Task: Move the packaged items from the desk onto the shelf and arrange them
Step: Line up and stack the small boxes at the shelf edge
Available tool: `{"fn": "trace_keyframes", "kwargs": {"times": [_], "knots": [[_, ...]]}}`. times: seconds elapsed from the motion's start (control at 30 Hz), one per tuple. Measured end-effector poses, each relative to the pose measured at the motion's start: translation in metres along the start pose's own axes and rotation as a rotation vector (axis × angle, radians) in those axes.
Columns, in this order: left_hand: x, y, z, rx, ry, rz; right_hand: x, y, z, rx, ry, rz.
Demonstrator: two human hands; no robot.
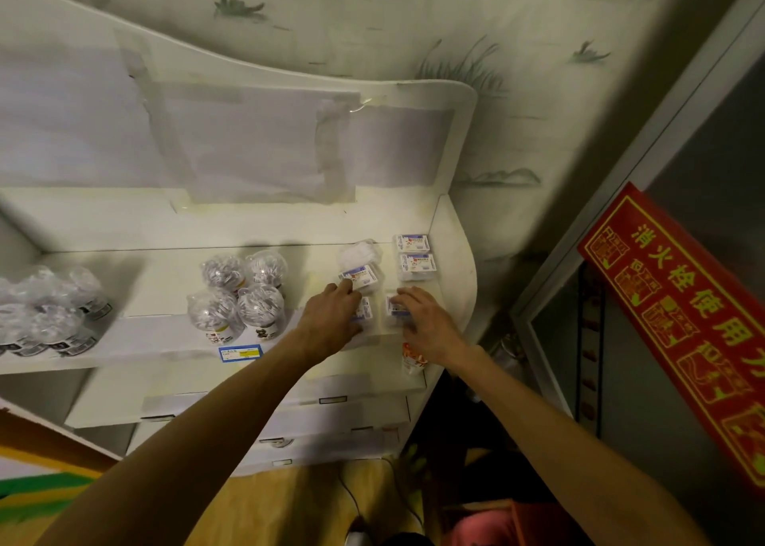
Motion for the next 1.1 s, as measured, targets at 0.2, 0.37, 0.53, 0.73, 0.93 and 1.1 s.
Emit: {"fn": "trace_keyframes", "kwargs": {"times": [0.2, 0.37, 0.53, 0.73, 0.93, 1.1], "knots": [[0.006, 0.004, 0.015, 0.034, -0.06, 0.025, -0.01, 0.001, 0.001, -0.032, -0.08, 0.084], [0.009, 0.004, 0.019, 0.055, -0.076, 0.035, -0.018, 0.006, 0.008, 0.008, -0.033, 0.175], [0.0, 0.003, 0.013, 0.022, -0.07, 0.212, -0.029, 0.032, 0.009, 0.086, -0.109, 0.119], [-0.002, 0.025, -0.014, -0.089, -0.092, 0.171, -0.036, 0.074, 0.018, 0.141, -0.186, 0.06], [0.007, 0.043, -0.034, -0.195, -0.083, 0.021, -0.025, 0.096, 0.023, 0.143, -0.325, -0.107], [0.008, 0.051, -0.034, -0.25, -0.12, 0.028, -0.029, 0.104, 0.03, 0.125, -0.324, -0.112]]}}
Point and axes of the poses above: each hand's wrist, its own y-axis towards the middle knuckle, its own x-axis out of the palm, z = x × y, the point moved 5 cm from there along y, towards the middle knuckle, and after that the axes turned 10 degrees about z, right-handed, at the moved point
